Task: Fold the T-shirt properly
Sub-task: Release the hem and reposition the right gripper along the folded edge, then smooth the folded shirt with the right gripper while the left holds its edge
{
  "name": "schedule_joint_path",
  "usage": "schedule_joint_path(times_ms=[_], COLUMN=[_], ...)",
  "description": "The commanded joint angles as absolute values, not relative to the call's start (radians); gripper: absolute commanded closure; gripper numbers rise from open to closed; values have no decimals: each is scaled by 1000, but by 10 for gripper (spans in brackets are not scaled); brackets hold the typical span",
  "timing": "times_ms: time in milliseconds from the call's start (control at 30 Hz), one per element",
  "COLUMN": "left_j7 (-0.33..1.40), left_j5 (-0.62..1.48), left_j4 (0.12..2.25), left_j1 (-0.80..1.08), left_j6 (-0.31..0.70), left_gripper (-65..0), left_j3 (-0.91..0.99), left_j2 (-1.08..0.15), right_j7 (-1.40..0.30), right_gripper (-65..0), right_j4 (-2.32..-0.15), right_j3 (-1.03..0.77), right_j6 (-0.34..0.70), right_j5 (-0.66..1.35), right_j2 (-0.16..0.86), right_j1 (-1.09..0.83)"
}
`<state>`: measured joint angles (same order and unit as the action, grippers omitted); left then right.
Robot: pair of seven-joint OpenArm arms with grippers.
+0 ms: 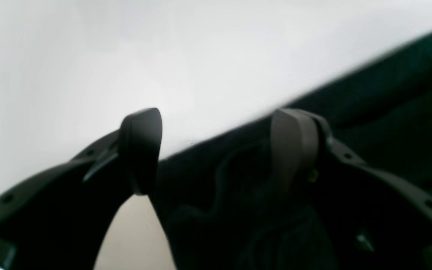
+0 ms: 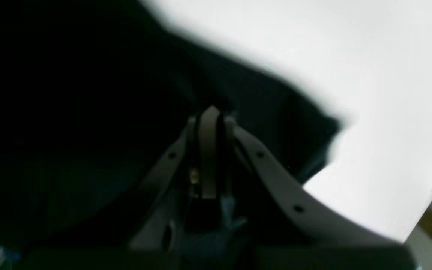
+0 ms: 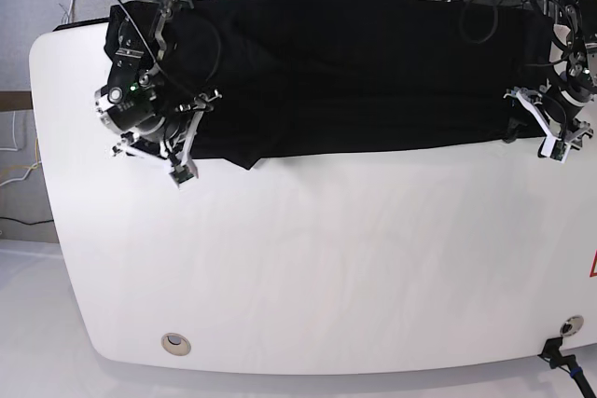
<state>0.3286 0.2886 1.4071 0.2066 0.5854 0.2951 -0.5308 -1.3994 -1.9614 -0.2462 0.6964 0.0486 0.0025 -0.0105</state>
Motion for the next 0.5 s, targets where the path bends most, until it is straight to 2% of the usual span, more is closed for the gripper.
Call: schedule_joint_path(times_ms=[0,300,467], left_j7=[309,305,305], left_j5=[300,300,300], left_j4=[1402,1330,1328], left_j1=[197,168,168], left_j6=[587,587,587], left_gripper=[-407,-407,-407], left_j3=[289,285,285], left_j2=[-553,-553,-553], right_j7=[-1396,-1396,-1396], right_gripper=[0,0,0], right_j4=[-1975,-1975,-1974], right_j3=[-223,-165,-162], right_j6=[698,698,698], right_j5=[41,222,371], right_j2=[8,36,104], right_j1=[-13,-173,-239])
